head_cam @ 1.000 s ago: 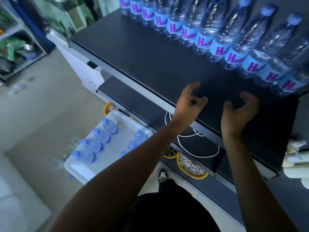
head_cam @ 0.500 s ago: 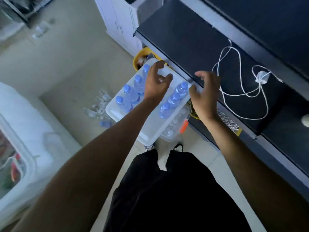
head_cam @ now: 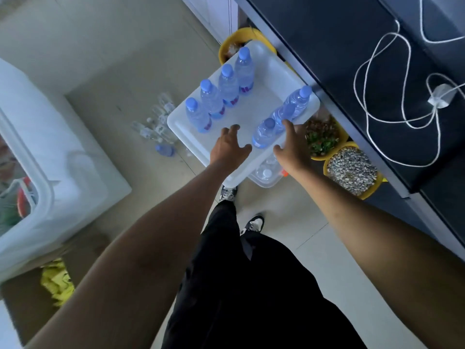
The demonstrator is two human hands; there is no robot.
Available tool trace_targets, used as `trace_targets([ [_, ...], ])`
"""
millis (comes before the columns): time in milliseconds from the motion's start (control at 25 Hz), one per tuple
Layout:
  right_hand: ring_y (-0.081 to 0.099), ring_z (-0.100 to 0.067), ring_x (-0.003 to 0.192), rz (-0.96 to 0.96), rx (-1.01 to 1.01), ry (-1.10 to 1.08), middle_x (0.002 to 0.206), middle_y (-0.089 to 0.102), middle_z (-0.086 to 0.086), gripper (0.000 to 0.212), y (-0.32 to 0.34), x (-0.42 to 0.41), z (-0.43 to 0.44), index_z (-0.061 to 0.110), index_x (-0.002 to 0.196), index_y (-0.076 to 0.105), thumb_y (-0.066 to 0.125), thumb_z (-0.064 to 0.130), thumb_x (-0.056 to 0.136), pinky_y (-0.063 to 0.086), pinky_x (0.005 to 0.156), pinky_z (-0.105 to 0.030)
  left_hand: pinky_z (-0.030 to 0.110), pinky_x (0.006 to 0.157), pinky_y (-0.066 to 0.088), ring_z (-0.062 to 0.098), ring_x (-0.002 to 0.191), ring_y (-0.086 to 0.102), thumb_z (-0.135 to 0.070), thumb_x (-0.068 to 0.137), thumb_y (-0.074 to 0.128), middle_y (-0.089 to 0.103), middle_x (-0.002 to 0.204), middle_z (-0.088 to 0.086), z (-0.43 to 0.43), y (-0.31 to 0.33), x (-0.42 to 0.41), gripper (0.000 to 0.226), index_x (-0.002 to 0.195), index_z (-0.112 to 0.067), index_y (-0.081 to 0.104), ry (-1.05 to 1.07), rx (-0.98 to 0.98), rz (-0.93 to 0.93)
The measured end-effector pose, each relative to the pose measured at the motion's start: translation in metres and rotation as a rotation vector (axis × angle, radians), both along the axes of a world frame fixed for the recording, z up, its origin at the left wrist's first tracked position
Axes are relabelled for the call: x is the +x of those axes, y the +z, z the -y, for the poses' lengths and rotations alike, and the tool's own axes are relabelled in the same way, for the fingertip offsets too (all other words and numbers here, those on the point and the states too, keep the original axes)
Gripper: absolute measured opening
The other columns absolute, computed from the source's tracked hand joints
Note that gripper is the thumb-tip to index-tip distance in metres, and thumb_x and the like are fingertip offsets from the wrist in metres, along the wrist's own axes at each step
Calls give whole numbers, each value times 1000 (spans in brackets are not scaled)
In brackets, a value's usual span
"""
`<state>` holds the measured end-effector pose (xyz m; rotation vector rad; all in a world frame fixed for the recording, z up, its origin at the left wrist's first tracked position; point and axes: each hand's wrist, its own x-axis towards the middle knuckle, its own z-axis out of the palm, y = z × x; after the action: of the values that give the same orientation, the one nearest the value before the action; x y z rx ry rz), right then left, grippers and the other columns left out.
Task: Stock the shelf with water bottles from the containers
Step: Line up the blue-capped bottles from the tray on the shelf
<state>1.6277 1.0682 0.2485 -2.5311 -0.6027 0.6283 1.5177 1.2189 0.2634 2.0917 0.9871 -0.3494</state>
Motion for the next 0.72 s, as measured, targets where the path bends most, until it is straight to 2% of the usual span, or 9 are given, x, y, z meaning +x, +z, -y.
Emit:
trace_targets([
  [200, 54, -44, 120, 12, -47, -62, 138, 45, -23, 73, -14, 39, -16, 22, 155, 32, 63, 11, 90, 51, 96, -50, 43, 96, 46, 36, 121, 57, -39, 88, 65, 51, 135, 9, 10, -8, 53, 71, 150, -22, 34, -143, 35, -15],
  [320, 59, -45, 115, 11, -155, -48, 133, 53, -23, 69, -20, 55, -32, 26, 155, 29, 61, 18, 95, 53, 91, -53, 38, 82, 43, 38, 110, 63, -34, 91, 61, 62, 121, 13, 4, -15, 78, 58, 140, -15, 40, -283, 172, -22],
  [400, 60, -45, 113, 54, -196, -87, 129, 55, -23, 56, -22, 63, -45, 22, 147, 40, 61, 22, 96, 53, 88, -52, 35, 74, 39, 38, 103, 66, -34, 91, 61, 68, 112, 12, -6, -19, 91, 52, 136, -14, 43, -396, 257, -16],
  [560, 63, -42, 109, 86, -217, -133, 117, 65, -21, 33, -23, 81, -60, 14, 128, 52, 60, 23, 98, 51, 83, -48, 34, 74, 43, 39, 101, 67, -28, 93, 54, 69, 110, 9, -15, -20, 102, 48, 140, -20, 46, -642, 296, 39],
  [720, 66, -39, 101, 46, -172, -124, 106, 69, -16, 24, -18, 81, -66, 14, 115, 54, 63, 23, 95, 54, 79, -47, 38, 75, 47, 43, 93, 67, -22, 91, 55, 69, 102, 11, -31, -18, 89, 44, 135, -18, 52, -641, 249, 125],
])
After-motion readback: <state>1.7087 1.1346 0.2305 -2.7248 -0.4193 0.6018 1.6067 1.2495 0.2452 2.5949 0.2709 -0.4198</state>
